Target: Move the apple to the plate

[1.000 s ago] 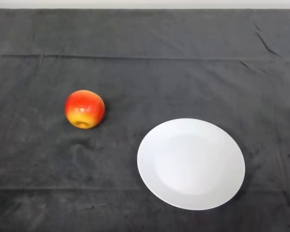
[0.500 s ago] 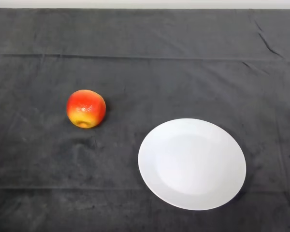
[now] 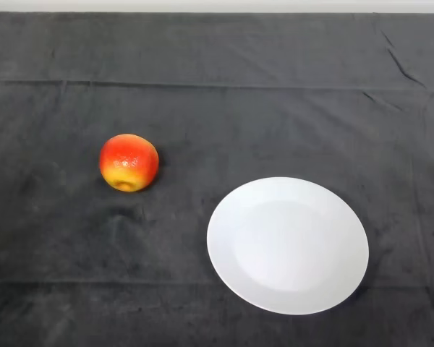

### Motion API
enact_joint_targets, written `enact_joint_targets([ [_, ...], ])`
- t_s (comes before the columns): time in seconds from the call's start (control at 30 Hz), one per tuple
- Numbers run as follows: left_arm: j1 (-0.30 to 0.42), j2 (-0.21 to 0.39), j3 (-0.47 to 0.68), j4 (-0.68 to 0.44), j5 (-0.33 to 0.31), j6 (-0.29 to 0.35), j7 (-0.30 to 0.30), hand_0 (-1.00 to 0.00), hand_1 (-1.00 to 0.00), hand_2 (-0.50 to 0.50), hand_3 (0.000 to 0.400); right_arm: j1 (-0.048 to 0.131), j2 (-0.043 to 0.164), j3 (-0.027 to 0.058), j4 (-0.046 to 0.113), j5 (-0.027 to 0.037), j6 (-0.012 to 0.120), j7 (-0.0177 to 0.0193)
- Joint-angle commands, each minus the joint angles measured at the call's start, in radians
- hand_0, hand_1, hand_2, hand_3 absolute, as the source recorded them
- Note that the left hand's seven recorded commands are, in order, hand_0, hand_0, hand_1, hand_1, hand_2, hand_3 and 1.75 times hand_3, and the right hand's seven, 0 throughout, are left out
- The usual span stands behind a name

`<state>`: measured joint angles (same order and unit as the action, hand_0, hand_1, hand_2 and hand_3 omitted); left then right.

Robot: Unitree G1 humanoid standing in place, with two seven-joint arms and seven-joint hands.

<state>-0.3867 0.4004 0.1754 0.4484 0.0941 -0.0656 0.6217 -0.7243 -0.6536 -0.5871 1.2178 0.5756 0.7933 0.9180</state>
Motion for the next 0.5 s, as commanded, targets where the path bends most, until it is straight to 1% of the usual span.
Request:
enact_joint_targets([
  [0.03,0.01,0.0,-0.022,-0.063,0.027,0.031,-0.016,0.0,0.0,0.0,0.0,-0.031,-0.046,-0.0168,0.008,-0.0064,0.011,0.0037],
  [0.27,0.016,-0.03,-0.104,-0.172,0.041,0.117,-0.057,0.0,0.0,0.0,0.0,-0.03,-0.045,-0.0171,0.004,-0.0057,0.01,0.0014],
  [0.37,0.019,-0.037,-0.136,-0.189,0.044,0.133,-0.075,0.0,0.0,0.0,0.0,-0.029,-0.044,-0.0173,0.003,-0.0053,0.01,0.0004],
  [0.5,0.015,-0.045,-0.178,-0.18,0.046,0.139,-0.095,0.0,0.0,0.0,0.0,-0.028,-0.043,-0.0174,0.001,-0.0049,0.01,-0.0007],
])
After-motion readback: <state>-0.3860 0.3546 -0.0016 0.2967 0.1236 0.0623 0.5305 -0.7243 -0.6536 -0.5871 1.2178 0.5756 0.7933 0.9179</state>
